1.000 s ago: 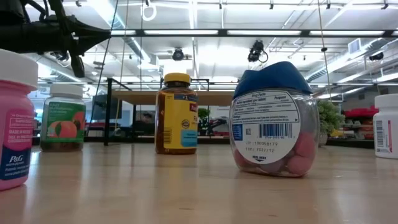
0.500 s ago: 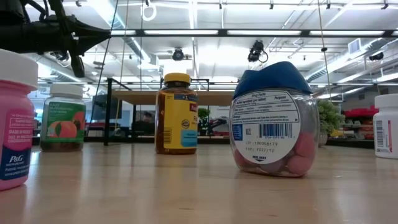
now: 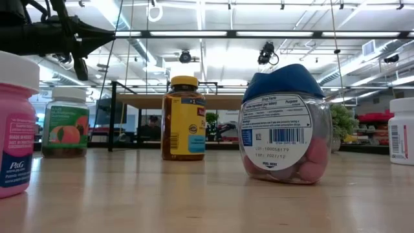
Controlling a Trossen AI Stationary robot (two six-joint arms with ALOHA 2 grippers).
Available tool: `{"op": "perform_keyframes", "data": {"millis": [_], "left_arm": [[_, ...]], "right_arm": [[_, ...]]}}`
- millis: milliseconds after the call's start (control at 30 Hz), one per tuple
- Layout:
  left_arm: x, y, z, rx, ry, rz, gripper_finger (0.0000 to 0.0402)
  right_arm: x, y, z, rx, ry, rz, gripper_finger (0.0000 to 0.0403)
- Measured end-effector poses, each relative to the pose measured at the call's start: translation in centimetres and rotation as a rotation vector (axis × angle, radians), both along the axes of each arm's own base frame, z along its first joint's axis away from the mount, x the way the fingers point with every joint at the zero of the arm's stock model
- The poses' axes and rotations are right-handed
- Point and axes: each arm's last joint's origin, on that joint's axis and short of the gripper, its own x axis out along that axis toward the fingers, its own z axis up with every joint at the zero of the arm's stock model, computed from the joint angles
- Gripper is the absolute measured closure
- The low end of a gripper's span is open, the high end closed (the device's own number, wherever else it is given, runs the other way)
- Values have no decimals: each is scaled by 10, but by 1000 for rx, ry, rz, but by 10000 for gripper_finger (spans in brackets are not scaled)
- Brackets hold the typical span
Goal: Pick and place medicine bottles onto shelf by color
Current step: Put the yellow pill bottle on the shelf
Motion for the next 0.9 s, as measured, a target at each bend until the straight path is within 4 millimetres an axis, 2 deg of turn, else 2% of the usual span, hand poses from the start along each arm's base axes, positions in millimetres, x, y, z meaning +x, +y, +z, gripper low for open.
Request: {"op": "perform_keyframes", "data": {"millis": [900], "left_arm": [[0,0,0,-15,-7,-5,367]], "right_arm": [[0,0,0,0,0,0,384]]}}
